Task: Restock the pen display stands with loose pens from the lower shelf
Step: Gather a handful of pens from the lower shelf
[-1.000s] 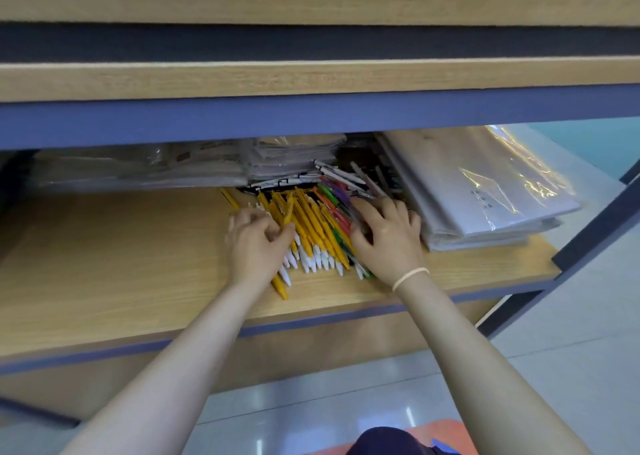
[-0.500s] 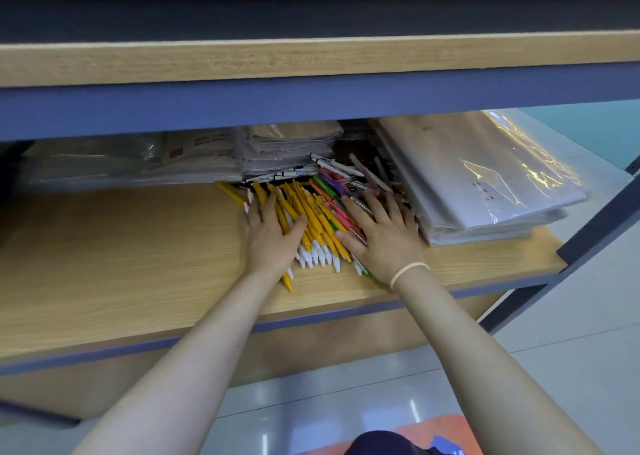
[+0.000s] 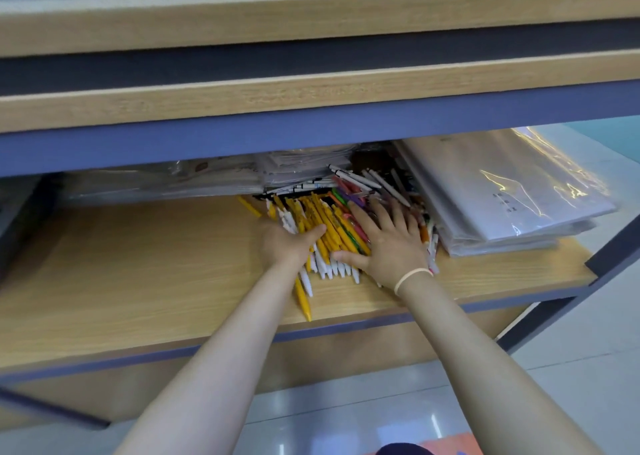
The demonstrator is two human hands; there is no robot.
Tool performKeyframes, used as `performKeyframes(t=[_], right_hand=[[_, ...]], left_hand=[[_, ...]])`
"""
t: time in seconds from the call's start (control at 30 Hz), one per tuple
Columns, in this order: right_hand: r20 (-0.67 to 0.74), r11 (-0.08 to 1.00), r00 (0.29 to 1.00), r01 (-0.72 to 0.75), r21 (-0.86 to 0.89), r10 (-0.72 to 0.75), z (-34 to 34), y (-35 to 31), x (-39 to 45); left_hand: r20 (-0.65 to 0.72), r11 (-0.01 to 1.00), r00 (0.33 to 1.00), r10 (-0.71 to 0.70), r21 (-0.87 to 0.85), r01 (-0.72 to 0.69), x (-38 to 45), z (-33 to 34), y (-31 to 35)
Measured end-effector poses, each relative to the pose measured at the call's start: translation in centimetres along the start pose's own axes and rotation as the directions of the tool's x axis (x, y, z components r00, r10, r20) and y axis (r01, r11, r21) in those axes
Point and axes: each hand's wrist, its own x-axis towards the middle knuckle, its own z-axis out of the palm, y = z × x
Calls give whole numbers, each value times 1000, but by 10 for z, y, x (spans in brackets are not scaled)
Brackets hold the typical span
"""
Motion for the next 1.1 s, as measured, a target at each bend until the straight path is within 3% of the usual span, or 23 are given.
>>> performKeyframes(t=[0.17, 0.37, 0.6, 0.97, 1.1], right_hand=[[20, 1000, 1000, 11, 8, -11, 1, 1, 2], [14, 999, 1000, 19, 39, -20, 4, 2, 2], [19, 1000, 1000, 19, 21, -19, 4, 3, 5], [25, 999, 999, 22, 28, -23, 2, 2, 3], [-61, 999, 997, 45, 29, -43, -1, -2, -5]], left_hand=[[33, 1000, 999, -15, -10, 15, 8, 3, -1], [96, 970, 995, 2, -241, 21, 12, 11, -14], [202, 901, 973, 116, -434, -17, 10, 3, -29], [275, 847, 956, 106, -528, 58, -10, -30, -52], [277, 853, 955, 107, -519, 55, -24, -42, -57]])
